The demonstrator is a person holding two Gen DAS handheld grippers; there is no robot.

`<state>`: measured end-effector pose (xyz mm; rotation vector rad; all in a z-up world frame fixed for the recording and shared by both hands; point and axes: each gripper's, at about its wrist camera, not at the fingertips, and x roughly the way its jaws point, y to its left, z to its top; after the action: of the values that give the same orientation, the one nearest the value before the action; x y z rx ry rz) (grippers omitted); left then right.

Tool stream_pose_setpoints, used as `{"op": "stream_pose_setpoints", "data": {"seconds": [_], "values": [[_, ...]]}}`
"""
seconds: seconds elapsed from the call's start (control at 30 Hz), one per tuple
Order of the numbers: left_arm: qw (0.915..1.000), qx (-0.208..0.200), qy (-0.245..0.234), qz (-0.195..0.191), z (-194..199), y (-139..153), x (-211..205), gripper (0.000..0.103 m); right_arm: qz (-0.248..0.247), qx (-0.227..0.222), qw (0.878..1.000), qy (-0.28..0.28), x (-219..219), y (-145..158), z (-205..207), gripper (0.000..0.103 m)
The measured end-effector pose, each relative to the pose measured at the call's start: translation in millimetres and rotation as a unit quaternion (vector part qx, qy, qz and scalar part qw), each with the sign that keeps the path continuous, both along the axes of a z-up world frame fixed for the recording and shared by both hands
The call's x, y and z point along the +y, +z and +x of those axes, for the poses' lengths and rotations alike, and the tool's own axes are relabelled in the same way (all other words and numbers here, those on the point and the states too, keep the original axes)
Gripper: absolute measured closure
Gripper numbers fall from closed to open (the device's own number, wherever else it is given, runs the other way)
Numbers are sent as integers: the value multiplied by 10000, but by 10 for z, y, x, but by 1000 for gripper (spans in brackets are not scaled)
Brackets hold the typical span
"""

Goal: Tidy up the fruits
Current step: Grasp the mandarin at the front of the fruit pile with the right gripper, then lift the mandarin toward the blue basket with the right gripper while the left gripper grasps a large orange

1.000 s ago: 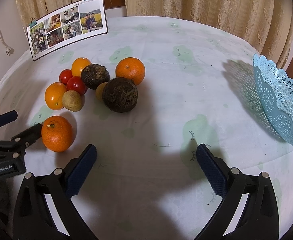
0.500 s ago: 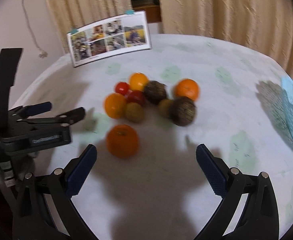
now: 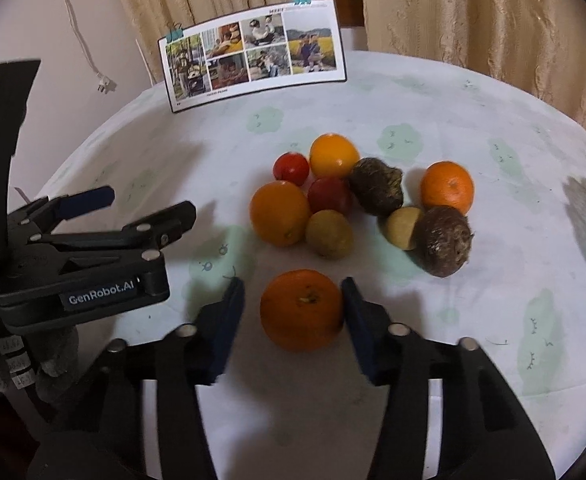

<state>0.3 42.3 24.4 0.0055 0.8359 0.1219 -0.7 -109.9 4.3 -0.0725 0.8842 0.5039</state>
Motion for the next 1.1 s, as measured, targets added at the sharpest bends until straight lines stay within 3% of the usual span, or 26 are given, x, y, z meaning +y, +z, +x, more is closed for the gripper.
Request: {"op": "stream_pose_setpoints", "data": {"seconds": [0.1,0.53,0.73,1.0,1.1], "values": [[10000,0,20,61,12,-10,-6,5,-41,-27,10000,-46,-17,7,-7,63],[9976,-190,-70,663,-9,16,-193,5,133,-147,9990,-402,-377,84,-133,63],[9966,-262,-243,739,-12,77,-341,5,266,-214,9969,-715,-671,107,-183,63],[9968,-164,-766,179,40,127,-562,5,477,-239,9931,-1048,-1000,93,-224,63],[9955,-58,-947,-39,111,98,-644,12,550,-240,9923,-1086,-1072,90,-240,63]]}}
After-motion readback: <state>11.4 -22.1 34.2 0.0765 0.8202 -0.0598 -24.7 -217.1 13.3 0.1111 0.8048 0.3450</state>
